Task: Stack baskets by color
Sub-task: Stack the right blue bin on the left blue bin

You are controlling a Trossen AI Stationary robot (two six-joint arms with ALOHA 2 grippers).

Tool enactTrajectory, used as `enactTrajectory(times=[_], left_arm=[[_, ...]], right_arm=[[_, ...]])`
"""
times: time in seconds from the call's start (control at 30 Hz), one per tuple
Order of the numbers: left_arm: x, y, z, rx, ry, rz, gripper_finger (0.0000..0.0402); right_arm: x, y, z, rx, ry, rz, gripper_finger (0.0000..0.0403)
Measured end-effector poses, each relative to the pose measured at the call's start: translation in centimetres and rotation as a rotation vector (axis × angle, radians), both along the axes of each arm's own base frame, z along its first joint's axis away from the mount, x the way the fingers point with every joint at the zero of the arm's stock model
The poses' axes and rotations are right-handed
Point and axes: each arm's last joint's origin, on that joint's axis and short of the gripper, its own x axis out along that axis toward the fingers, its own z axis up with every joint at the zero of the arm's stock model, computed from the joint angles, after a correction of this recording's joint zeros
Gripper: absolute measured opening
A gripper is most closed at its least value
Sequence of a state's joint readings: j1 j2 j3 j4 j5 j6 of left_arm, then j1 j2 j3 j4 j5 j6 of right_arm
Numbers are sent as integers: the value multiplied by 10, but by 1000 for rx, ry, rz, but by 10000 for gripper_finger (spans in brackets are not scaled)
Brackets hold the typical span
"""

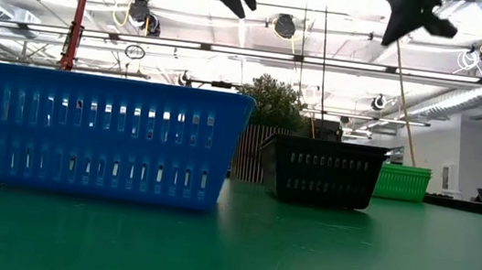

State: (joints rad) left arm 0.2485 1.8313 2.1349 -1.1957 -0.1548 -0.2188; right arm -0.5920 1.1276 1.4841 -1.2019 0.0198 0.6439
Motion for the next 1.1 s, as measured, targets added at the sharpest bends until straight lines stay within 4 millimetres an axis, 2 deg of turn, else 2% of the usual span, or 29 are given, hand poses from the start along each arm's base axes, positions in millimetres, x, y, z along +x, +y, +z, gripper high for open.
enactTrajectory(times=[0.27,0.47,0.6,0.77,0.93,1.1], left_arm=[[-5,-10,-6,-31,91,-10,177],[-3,-25,-4,-82,67,-25,177],[-1,-44,-3,-110,54,-54,177],[2,-74,-3,-165,31,-51,177],[5,-106,-2,-191,-14,-24,177],[8,-131,-2,-251,-66,19,177]], right_arm=[[15,76,6,101,-90,204,0],[30,127,-4,138,-19,370,0],[34,154,-11,154,37,450,0],[38,174,-22,103,139,571,0],[41,180,-38,45,230,671,4],[38,186,-60,67,211,732,27]])
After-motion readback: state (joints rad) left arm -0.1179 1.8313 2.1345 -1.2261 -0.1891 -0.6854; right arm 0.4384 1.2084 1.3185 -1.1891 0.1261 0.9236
